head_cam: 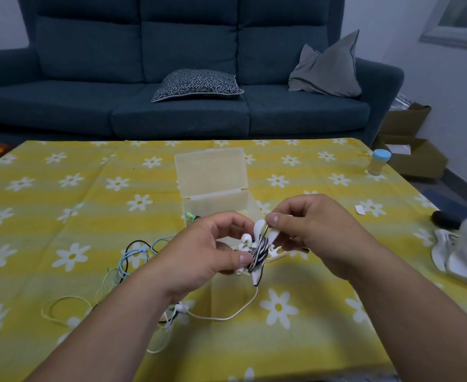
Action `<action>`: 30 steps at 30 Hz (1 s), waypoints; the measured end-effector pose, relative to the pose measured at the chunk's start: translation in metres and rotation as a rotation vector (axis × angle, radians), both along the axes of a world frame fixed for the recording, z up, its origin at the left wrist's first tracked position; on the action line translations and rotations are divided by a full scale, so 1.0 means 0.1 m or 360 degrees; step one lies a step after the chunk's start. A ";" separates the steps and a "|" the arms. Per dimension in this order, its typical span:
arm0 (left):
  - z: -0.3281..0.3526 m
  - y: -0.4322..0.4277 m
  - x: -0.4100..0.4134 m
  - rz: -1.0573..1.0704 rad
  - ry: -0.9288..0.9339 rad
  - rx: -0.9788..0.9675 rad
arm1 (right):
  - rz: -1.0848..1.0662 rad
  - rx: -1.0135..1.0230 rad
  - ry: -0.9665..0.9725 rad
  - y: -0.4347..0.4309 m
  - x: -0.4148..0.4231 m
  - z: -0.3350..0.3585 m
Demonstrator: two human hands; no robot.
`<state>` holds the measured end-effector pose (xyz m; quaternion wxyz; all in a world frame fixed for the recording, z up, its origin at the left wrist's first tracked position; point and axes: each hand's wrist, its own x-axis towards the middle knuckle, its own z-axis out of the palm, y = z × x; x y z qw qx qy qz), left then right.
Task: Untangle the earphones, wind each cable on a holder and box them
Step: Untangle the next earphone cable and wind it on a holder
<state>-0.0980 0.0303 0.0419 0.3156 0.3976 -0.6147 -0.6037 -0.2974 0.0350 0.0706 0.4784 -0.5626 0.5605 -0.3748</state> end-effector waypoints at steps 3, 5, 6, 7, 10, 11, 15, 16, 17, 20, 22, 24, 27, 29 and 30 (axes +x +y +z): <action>-0.01 0.00 0.00 -0.0019 -0.0013 -0.0079 | 0.0043 0.0257 -0.0252 0.01 0.01 0.02; -0.01 0.00 0.01 -0.0018 -0.0064 -0.0103 | 0.0093 0.0369 -0.0307 0.02 0.01 0.01; 0.00 0.01 0.00 -0.0010 -0.0084 -0.0111 | 0.0109 0.0396 -0.0320 0.02 0.02 0.00; 0.00 0.01 0.00 0.0004 -0.0104 -0.0122 | 0.0115 0.0406 -0.0328 0.01 0.02 -0.02; 0.00 0.00 0.00 0.0084 -0.0114 -0.0205 | 0.0118 0.0399 -0.0397 -0.01 0.03 -0.08; -0.01 0.00 0.01 0.0112 -0.0106 -0.0225 | 0.0122 0.0401 -0.0441 0.00 0.05 -0.09; -0.01 0.00 -0.03 0.0322 0.0012 -0.0265 | 0.0046 0.0290 -0.0596 0.01 0.16 -0.17; -0.01 0.00 -0.04 0.0411 0.0082 -0.0241 | -0.0011 0.0226 -0.0632 0.01 0.20 -0.19; -0.02 -0.01 -0.04 0.0518 0.0114 -0.0222 | -0.0066 0.0152 -0.0659 0.01 0.23 -0.20; -0.08 -0.03 -0.05 0.0909 -0.0062 -0.0197 | -0.0192 -0.0100 -0.0575 0.01 0.30 -0.24; -0.09 -0.04 -0.08 0.0988 0.0023 -0.0025 | -0.0290 -0.0241 -0.0396 0.01 0.36 -0.29; -0.04 -0.01 -0.14 0.0899 0.0223 0.0168 | -0.0381 -0.0355 -0.0177 0.01 0.42 -0.36; -0.01 0.00 -0.16 0.0767 0.0316 0.0200 | -0.0466 -0.0423 -0.0038 0.00 0.45 -0.41; -0.03 0.01 -0.14 0.0673 0.0318 0.0137 | -0.0473 -0.0416 0.0005 0.00 0.44 -0.40; -0.05 0.02 -0.13 0.0633 0.0315 0.0116 | -0.0443 -0.0410 0.0036 0.01 0.43 -0.39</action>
